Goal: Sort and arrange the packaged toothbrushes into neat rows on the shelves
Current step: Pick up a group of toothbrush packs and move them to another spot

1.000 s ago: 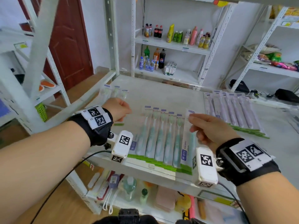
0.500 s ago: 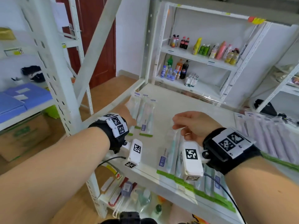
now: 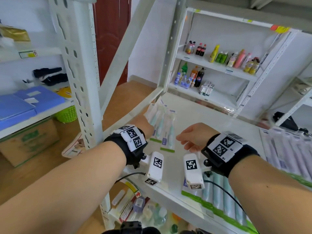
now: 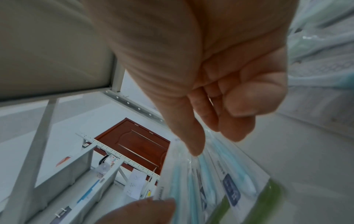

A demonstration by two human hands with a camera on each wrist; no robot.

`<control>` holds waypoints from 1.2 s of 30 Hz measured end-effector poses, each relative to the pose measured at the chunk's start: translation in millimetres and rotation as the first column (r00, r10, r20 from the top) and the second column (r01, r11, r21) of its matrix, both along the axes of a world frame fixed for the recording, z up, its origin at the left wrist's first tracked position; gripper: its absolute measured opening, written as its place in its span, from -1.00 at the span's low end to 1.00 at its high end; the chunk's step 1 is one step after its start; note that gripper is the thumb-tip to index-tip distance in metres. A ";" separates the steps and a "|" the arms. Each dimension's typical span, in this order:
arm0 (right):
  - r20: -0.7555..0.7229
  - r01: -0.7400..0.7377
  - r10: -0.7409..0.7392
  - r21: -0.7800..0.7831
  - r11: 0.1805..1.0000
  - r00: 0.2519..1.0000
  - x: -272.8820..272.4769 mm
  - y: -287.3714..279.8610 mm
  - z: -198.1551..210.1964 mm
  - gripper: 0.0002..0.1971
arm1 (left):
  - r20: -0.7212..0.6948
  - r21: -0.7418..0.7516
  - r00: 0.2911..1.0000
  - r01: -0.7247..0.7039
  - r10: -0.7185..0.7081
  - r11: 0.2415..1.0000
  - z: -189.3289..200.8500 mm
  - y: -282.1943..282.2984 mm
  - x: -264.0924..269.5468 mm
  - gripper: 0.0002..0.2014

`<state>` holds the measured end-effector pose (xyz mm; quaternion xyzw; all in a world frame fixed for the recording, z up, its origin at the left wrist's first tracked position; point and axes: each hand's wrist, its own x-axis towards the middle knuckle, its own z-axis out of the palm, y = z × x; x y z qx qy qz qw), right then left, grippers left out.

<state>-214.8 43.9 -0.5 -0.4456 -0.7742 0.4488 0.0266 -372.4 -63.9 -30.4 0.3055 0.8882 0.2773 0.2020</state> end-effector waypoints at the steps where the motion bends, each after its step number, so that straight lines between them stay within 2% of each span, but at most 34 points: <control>1: 0.036 -0.009 0.008 0.023 1.000 0.999 -5.4 -0.3 -0.4 -0.72 | 0.035 0.044 0.999 -0.001 0.000 0.999 2.2 -0.4 0.6 -0.64; 6: 0.226 -0.062 0.025 0.157 0.986 0.974 -27.8 3.2 -2.3 -0.64 | 0.265 0.297 0.964 -0.091 0.010 0.950 14.2 -7.0 6.1 -0.64; 8: 0.281 -0.074 0.017 0.191 0.979 0.959 -35.2 4.8 -6.1 -0.64 | 0.346 0.390 0.938 -0.124 -0.021 0.912 17.6 -12.2 6.4 -0.78; 10: 0.361 -0.110 0.018 0.237 0.965 0.932 -42.6 5.3 -11.6 -0.57 | 0.382 0.436 0.923 -0.141 -0.041 0.889 19.7 -16.9 5.8 -0.84; 12: 0.406 -0.134 0.014 0.270 0.953 0.914 -49.7 4.4 -15.8 -0.51 | 0.400 0.465 0.915 -0.148 -0.058 0.873 20.0 -20.9 5.1 -0.82; 14: 0.427 -0.163 0.031 0.276 0.947 0.904 -57.0 5.4 -20.8 -0.49 | 0.411 0.481 0.909 -0.152 -0.069 0.863 19.7 -23.7 3.9 -0.77; 18: 0.542 -0.259 0.043 0.329 0.908 0.839 -66.7 10.5 -33.9 -0.41 | 0.432 0.487 0.899 -0.166 -0.071 0.857 20.6 -28.1 2.3 -0.82; 22: 0.568 -0.275 0.038 0.339 0.900 0.822 -69.7 13.3 -39.0 -0.31 | 0.444 0.484 0.892 -0.160 -0.084 0.860 21.6 -33.3 -0.8 -0.82; 28: 0.551 -0.260 0.022 0.358 0.897 0.834 -67.3 0.2 -29.7 -0.51 | 0.453 0.483 0.887 -0.157 -0.092 0.861 20.4 -36.0 -2.0 -0.76; 36: 0.550 -0.255 -0.013 0.408 0.876 0.835 -64.2 -3.5 -33.2 -0.53 | 0.455 0.477 0.887 -0.169 -0.078 0.863 15.0 -35.2 -0.9 -0.77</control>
